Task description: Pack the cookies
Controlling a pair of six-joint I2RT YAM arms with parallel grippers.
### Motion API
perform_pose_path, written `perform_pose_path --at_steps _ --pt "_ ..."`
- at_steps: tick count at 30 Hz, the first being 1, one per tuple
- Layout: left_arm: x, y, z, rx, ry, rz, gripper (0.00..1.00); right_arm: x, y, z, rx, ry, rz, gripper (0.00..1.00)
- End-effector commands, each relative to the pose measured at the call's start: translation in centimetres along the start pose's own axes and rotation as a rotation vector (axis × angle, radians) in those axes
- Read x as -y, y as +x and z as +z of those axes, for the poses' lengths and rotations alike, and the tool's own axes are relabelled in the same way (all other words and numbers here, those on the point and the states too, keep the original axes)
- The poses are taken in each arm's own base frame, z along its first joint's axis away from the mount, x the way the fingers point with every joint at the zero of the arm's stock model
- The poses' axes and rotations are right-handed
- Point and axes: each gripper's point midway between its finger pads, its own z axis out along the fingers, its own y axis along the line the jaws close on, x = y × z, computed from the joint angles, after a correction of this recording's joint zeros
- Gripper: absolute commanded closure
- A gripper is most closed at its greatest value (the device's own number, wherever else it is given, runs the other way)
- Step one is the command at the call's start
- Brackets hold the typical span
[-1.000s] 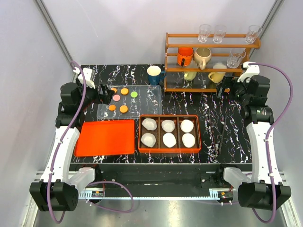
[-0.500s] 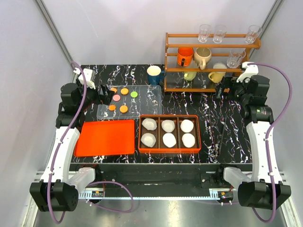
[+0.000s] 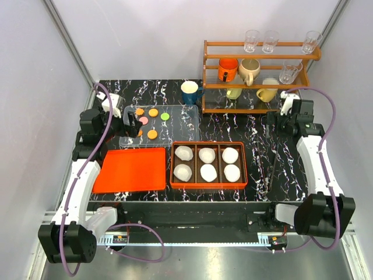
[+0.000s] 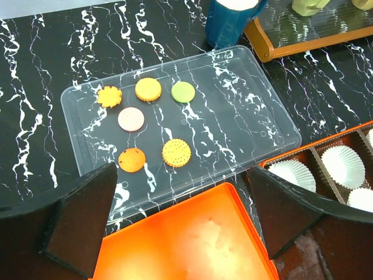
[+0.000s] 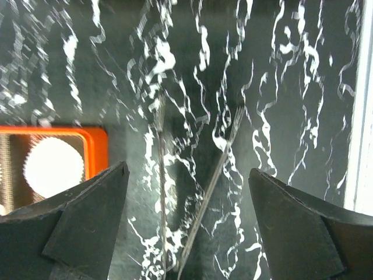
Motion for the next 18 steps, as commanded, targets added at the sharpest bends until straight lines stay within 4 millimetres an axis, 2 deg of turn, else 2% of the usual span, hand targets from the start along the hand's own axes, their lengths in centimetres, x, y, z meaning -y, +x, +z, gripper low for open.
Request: perform_pose_path --at_steps 1,3,6,11,13,18 --pt "-0.1 -0.7 0.1 0.041 0.01 0.048 0.01 1.7 4.4 1.3 -0.142 0.079 -0.072 0.09" --pt "-0.1 -0.2 0.2 0.029 0.01 0.052 0.01 2.6 6.4 2.2 -0.203 0.119 -0.104 0.11" --pt "-0.3 0.1 0.3 0.024 0.006 0.056 0.01 2.8 8.6 3.3 -0.259 0.121 -0.127 0.14" --pt "-0.3 0.2 0.4 0.024 0.004 0.05 0.01 3.5 10.9 5.1 -0.343 0.134 -0.14 0.18" --pt "-0.2 0.2 0.4 0.025 0.01 0.049 0.01 3.7 12.0 5.7 -0.379 0.119 -0.131 0.21" --pt "-0.2 0.3 0.2 0.031 0.005 0.056 0.01 3.7 13.3 7.2 -0.427 0.087 -0.12 0.32"
